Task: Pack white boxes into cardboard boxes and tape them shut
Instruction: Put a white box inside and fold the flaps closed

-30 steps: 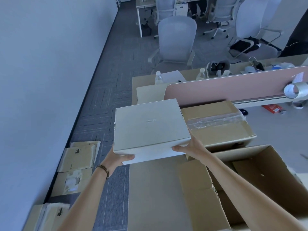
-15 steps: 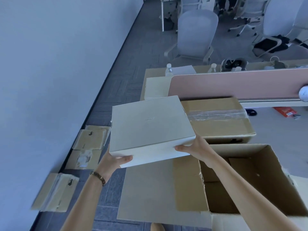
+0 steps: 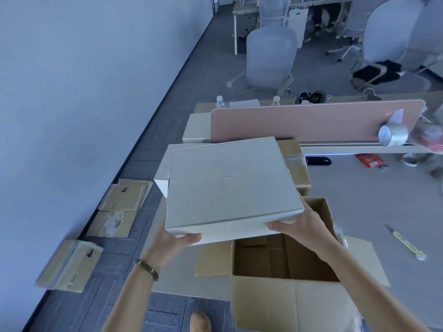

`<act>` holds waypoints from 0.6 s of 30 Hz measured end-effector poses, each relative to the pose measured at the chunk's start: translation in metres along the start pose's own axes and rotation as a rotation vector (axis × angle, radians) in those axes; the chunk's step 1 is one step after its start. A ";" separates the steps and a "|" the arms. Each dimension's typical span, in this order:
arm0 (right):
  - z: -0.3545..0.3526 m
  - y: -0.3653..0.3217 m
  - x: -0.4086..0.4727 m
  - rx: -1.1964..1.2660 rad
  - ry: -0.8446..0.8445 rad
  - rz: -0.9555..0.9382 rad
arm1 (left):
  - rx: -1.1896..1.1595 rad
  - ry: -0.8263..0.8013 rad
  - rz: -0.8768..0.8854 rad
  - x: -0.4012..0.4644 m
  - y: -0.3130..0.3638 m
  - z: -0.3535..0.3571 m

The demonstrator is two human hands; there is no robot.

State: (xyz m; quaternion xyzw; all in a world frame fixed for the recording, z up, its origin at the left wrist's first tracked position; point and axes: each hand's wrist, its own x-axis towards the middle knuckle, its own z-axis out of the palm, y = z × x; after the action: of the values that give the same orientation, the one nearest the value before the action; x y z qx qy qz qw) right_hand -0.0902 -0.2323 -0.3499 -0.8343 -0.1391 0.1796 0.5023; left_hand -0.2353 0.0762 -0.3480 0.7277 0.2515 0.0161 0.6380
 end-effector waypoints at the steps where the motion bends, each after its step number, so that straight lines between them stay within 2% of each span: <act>1: -0.010 0.006 -0.007 -0.008 0.012 0.006 | 0.006 -0.009 0.000 -0.004 0.003 0.013; 4: -0.035 0.029 -0.027 -0.006 0.039 0.045 | 0.049 -0.029 0.036 -0.012 0.002 0.046; 9: -0.061 0.067 -0.050 0.016 0.036 0.096 | 0.087 -0.078 -0.030 -0.021 0.005 0.091; 14: -0.075 0.083 -0.066 -0.062 0.110 0.189 | 0.143 -0.108 -0.106 -0.022 -0.002 0.114; 18: -0.078 0.099 -0.064 -0.040 0.095 0.213 | 0.157 -0.129 -0.124 -0.020 -0.015 0.125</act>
State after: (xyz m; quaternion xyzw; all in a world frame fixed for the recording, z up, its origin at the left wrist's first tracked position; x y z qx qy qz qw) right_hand -0.1082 -0.3653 -0.3943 -0.8618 -0.0291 0.1892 0.4698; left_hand -0.2146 -0.0452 -0.3795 0.7579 0.2550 -0.0901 0.5936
